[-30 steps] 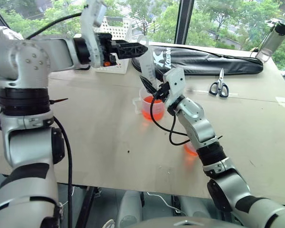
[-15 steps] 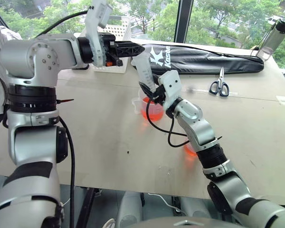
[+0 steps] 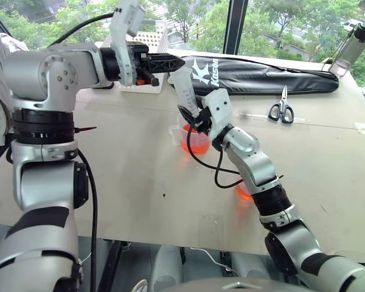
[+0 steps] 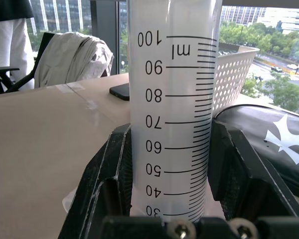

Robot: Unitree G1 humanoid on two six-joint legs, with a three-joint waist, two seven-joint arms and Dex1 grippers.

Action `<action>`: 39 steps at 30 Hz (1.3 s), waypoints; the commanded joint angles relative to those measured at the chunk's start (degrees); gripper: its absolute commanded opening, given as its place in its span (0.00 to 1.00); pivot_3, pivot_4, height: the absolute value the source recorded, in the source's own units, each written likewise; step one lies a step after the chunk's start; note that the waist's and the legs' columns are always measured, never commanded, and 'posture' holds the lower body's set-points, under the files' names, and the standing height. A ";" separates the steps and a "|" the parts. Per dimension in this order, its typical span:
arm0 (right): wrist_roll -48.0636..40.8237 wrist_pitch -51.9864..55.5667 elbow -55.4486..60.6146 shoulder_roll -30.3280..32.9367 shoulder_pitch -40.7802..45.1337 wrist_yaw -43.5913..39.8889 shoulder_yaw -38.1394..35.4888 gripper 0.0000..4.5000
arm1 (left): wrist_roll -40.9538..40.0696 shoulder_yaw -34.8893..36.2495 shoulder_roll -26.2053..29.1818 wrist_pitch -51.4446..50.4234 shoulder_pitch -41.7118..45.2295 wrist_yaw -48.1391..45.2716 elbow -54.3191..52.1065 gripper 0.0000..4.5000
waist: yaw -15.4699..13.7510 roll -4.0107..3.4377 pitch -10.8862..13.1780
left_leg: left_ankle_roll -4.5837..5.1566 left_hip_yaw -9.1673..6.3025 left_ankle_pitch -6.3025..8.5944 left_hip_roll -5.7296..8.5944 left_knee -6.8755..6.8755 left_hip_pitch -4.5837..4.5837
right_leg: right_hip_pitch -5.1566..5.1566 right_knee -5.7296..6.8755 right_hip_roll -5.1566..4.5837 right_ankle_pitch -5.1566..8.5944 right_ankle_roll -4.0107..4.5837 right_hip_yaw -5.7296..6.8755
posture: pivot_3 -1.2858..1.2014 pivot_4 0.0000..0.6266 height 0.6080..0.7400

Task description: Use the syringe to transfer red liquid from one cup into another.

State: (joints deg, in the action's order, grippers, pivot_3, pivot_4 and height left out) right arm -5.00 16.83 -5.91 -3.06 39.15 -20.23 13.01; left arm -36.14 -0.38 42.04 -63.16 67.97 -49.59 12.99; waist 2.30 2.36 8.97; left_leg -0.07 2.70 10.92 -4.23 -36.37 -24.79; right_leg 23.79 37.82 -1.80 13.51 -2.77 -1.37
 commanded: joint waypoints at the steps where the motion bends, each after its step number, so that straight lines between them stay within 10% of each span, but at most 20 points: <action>1: -2.55 4.96 4.37 0.02 2.14 -3.17 0.53 0.36 | -0.30 1.68 -0.08 0.44 1.02 -0.68 -2.56 0.00 | -0.02 -0.01 0.04 | 0.00 0.00 0.00 0.00 0.00 0.00 | 0.00 0.00 0.00 0.00 0.00 0.00 | 0.52 0.24 0.88; 15: -7.55 16.88 8.38 3.05 8.26 -6.63 -3.76 0.36 | 0.22 1.36 0.05 1.48 0.79 -2.12 -3.82 0.00 | -0.06 -0.06 0.31 | 0.00 0.02 0.00 0.00 0.05 -0.16 | 0.18 -0.01 0.00 0.00 0.00 0.00 | 0.52 0.24 0.88; 21: -5.19 15.96 8.44 4.65 9.05 -4.89 -3.30 0.95 | 0.57 1.41 -0.10 1.56 0.64 -2.62 -4.00 0.00 | -0.07 -0.07 0.32 | 0.00 0.01 0.00 0.00 0.05 -0.17 | 0.20 0.00 0.00 0.00 0.00 0.01 | 0.52 0.24 0.88; 39: -10.27 25.41 11.66 9.03 12.17 -8.86 -3.90 0.95 | 4.10 -0.89 0.54 5.39 -0.22 -6.74 -5.33 0.00 | -0.11 -0.08 0.33 | 0.00 0.02 0.00 0.01 0.05 -0.20 | 0.21 -0.01 0.00 0.00 0.00 0.01 | 0.52 0.24 0.88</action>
State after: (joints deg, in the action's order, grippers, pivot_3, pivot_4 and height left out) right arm -14.32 41.85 3.09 5.71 49.29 -28.57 10.12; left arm -32.15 -2.12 41.86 -59.05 66.84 -55.82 9.57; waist 2.19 2.28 9.31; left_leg -0.06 2.72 10.92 -4.22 -36.33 -24.99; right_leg 24.00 37.81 -1.80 13.50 -2.77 -1.37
